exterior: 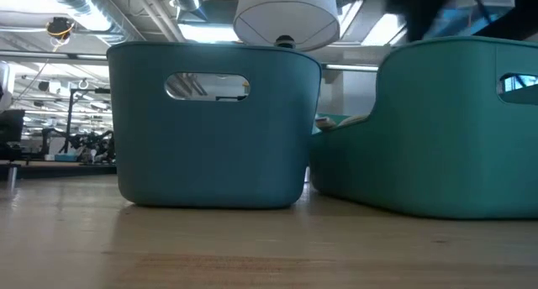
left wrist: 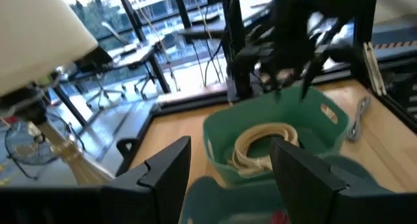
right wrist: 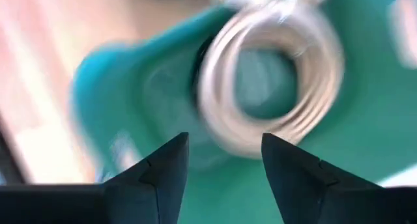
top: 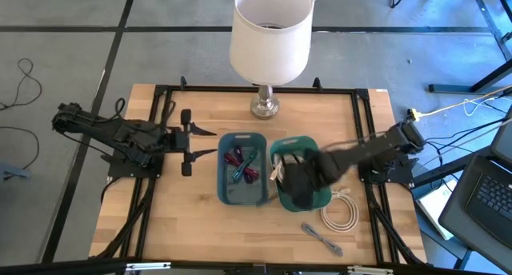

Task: Pick and place items into bin
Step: Put the white HDMI cable into the green bin

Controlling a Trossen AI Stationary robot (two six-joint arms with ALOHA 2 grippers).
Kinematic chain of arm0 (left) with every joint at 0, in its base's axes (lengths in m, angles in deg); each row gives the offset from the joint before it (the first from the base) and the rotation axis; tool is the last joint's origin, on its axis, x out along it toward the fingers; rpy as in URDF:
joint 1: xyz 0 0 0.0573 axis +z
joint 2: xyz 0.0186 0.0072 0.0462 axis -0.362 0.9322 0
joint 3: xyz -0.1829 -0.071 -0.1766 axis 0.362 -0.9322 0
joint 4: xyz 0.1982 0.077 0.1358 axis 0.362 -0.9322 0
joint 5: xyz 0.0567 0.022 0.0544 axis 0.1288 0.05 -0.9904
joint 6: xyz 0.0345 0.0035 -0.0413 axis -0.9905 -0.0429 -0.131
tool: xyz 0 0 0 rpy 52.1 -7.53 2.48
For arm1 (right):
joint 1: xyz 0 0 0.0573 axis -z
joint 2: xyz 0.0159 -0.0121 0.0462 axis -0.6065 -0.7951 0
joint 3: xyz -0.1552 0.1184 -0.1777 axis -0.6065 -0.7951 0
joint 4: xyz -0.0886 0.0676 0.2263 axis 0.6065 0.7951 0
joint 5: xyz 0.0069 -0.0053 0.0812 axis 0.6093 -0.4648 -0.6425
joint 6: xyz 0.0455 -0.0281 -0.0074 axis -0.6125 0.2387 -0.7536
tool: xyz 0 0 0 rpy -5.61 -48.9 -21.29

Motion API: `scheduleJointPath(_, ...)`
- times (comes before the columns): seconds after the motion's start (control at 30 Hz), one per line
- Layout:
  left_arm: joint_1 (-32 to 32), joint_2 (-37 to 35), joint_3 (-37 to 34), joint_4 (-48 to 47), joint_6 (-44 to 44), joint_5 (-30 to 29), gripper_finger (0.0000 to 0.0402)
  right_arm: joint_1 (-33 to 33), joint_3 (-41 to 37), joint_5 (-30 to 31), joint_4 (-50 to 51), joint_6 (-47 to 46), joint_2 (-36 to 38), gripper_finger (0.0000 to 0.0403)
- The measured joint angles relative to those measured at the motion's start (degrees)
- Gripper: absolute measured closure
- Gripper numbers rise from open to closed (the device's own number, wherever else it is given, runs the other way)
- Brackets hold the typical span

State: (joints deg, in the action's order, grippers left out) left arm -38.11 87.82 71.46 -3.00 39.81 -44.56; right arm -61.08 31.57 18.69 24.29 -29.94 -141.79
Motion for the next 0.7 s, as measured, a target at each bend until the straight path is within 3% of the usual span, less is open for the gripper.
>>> scheduleJointPath(0.2, 0.0, 0.0, -0.02, -1.8, 1.51, 0.01, 0.0197, -13.17, -0.68, -0.28, 5.44, -18.77, -0.04, 0.0206)
scheduleJointPath(0.43, 0.0, 0.0, -0.02, -1.69, 1.49, 0.03, 0.0197, -27.17, -0.72, 8.41, 9.86, -43.61, -0.04, 0.0206)
scheduleJointPath(0.57, 0.0, 0.0, -0.02, -1.71, 1.49, 0.05, 0.0197, -32.14, -1.96, 14.88, 9.18, -52.96, -0.04, 0.0205)
scheduleJointPath(0.7, 0.0, 0.0, -0.02, -1.89, 1.49, 0.08, 0.0197, -34.38, -7.02, 14.15, 6.07, -59.69, -0.04, 0.0205)
